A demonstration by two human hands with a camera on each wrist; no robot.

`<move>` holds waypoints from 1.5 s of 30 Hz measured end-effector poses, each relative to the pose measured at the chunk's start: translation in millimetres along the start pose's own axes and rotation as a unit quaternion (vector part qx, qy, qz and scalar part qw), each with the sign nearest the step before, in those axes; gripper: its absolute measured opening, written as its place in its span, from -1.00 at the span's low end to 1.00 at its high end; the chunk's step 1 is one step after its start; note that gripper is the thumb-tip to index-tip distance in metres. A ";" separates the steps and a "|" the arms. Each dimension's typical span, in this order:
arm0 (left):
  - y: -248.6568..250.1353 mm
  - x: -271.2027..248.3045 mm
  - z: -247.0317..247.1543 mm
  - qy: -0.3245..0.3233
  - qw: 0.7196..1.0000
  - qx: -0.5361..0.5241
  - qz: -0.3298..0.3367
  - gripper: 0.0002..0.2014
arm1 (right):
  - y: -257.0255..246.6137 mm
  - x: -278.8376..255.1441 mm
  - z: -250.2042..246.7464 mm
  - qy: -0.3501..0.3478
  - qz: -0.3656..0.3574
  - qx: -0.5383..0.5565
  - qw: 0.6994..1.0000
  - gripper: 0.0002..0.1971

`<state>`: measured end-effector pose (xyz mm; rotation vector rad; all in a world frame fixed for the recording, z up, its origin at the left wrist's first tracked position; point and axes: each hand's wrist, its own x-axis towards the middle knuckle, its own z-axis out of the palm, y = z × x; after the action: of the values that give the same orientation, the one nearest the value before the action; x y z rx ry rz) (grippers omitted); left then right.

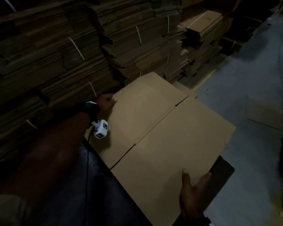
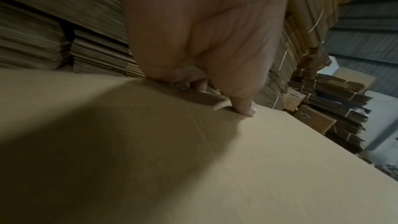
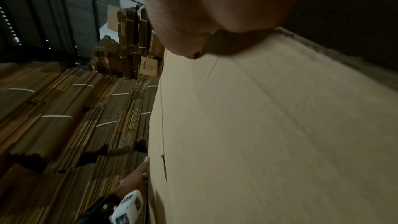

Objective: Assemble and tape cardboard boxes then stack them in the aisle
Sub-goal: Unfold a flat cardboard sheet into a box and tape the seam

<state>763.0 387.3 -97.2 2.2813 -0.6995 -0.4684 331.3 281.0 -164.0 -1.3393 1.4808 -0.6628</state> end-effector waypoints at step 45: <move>358.6 -188.7 427.3 0.059 0.987 -0.013 0.151 -0.81 | -23.8 328.5 -249.4 -0.030 -0.381 -0.175 0.908 -0.69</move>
<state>273.0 61.1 -114.6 2.1102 -0.9533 -0.1954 148.1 -89.2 -153.3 -2.2373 1.0174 -0.8455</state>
